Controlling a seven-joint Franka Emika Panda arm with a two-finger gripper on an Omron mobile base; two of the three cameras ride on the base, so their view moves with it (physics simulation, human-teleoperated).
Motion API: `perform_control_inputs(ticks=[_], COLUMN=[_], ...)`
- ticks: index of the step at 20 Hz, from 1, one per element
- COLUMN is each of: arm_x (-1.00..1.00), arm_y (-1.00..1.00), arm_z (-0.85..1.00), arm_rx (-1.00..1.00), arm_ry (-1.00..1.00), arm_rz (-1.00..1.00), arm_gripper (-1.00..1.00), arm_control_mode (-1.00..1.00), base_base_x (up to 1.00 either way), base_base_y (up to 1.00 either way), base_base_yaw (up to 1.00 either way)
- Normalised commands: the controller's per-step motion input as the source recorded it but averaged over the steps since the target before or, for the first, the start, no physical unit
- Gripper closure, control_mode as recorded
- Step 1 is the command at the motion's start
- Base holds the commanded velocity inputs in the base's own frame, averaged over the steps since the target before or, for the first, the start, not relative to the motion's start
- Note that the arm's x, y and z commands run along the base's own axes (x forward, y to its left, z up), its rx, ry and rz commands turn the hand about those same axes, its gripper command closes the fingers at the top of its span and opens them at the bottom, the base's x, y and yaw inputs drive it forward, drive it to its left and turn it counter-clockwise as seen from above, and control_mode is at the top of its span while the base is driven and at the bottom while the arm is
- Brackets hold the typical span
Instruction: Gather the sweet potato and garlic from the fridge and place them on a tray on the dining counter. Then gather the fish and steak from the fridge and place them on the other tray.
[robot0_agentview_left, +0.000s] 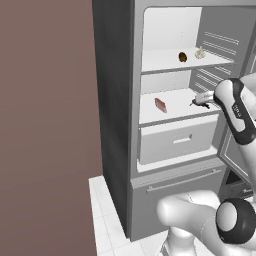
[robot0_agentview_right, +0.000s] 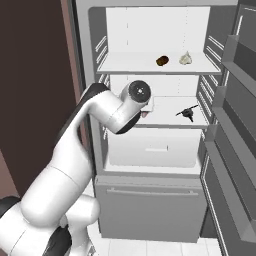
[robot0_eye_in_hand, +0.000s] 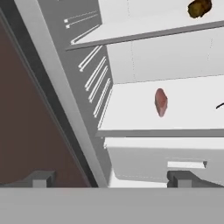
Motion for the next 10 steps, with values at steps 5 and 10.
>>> perform_control_inputs(ticks=[5, 10], arm_x=[0.57, 0.61], arm_y=[0.02, 0.12], arm_z=[-0.41, -0.42], arm_rx=[-0.01, -0.03], arm_ry=[0.07, 0.09], arm_rz=[0.00, 0.00], arm_gripper=[-1.00, -1.00], arm_control_mode=[-1.00, -1.00], base_base_x=[0.00, 0.00], base_base_y=[0.00, 0.00], base_base_yaw=[0.00, 0.00])
